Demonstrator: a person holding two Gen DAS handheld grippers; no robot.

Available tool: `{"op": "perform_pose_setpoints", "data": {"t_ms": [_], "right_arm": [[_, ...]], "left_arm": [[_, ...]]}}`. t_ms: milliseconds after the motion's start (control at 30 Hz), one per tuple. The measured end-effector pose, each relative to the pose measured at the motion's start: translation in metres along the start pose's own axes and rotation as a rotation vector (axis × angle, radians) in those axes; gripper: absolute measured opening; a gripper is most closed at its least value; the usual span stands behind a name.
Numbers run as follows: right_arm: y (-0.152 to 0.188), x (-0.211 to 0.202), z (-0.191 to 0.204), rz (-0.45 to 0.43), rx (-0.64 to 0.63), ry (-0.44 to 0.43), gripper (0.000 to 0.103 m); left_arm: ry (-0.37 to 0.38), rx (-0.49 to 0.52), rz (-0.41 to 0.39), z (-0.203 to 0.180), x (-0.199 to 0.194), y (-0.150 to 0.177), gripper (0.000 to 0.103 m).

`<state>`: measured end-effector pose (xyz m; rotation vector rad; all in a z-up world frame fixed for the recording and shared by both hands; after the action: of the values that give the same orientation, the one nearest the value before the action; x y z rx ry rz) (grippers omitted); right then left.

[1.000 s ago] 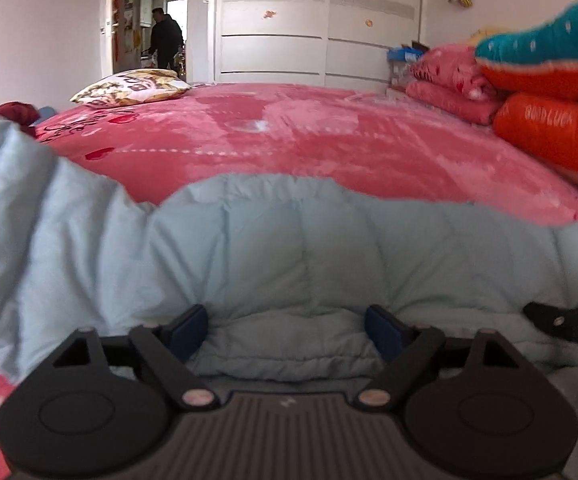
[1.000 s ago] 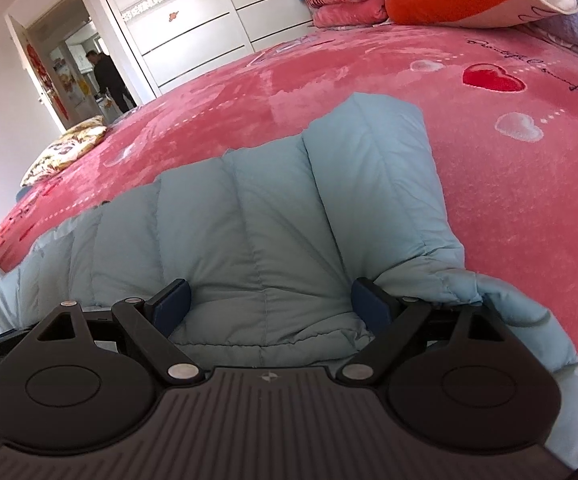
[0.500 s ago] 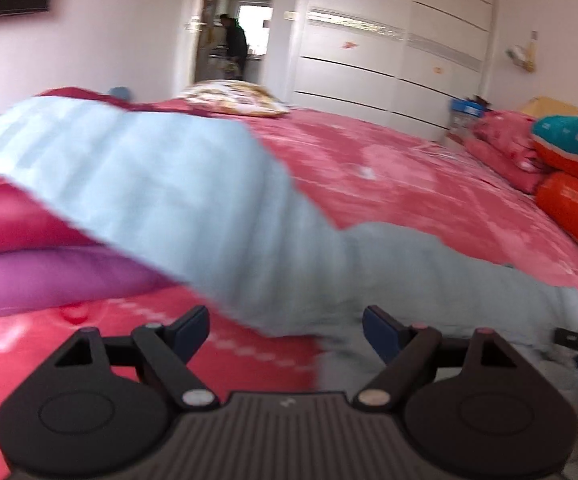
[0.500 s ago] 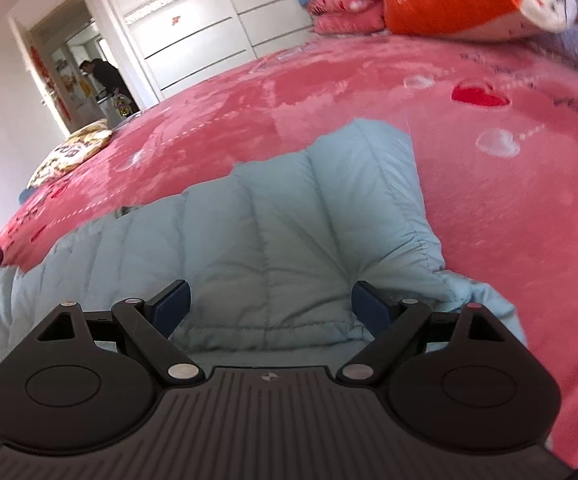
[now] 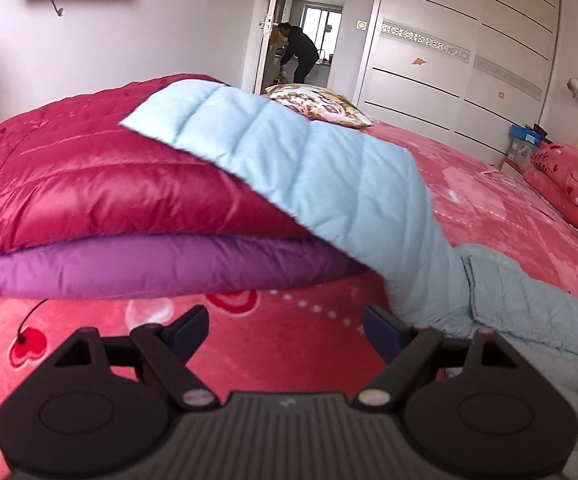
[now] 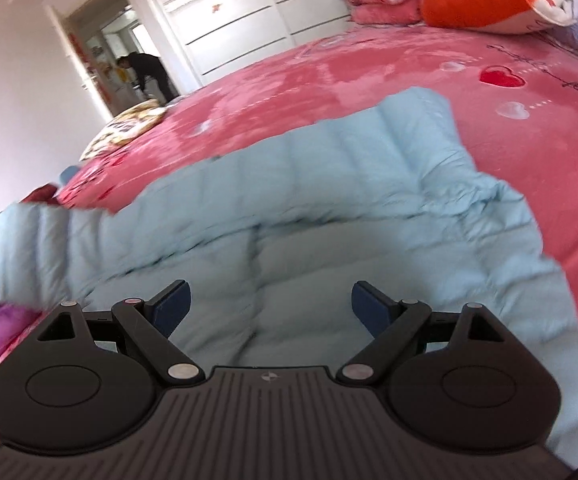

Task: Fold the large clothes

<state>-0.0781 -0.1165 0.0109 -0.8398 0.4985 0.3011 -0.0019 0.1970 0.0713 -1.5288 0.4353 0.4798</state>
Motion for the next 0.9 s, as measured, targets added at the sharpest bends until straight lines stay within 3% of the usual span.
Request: {"op": "perform_pose_setpoints", "data": {"t_ms": [333, 567, 733, 900], "right_arm": [[0.052, -0.047, 0.065, -0.078, -0.108, -0.011, 0.103], [0.095, -0.082, 0.111, -0.122, -0.309, 0.050, 0.103], [0.097, -0.108, 0.138, -0.264, -0.497, 0.036, 0.103], [0.084, -0.101, 0.117, -0.390, -0.591, 0.064, 0.103]], "left_arm": [[0.036, -0.049, -0.012, 0.032, -0.028, 0.012, 0.086], [0.062, -0.098, -0.027, 0.058, -0.046, 0.015, 0.087], [0.075, -0.111, -0.037, 0.071, -0.054, 0.014, 0.087], [0.120, -0.122, -0.032, 0.062, -0.049, 0.012, 0.087]]}}
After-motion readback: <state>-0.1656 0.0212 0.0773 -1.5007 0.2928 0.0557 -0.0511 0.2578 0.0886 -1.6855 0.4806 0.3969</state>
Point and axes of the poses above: each gripper's, at about its wrist camera, not at the fingertips, and x roughly the way its jaws point, z to its left, y to its underside, the point moved 6 cm from there along x, roughly the way its jaws point, and after that the axes turned 11 degrees about x, right-handed, at the moved point
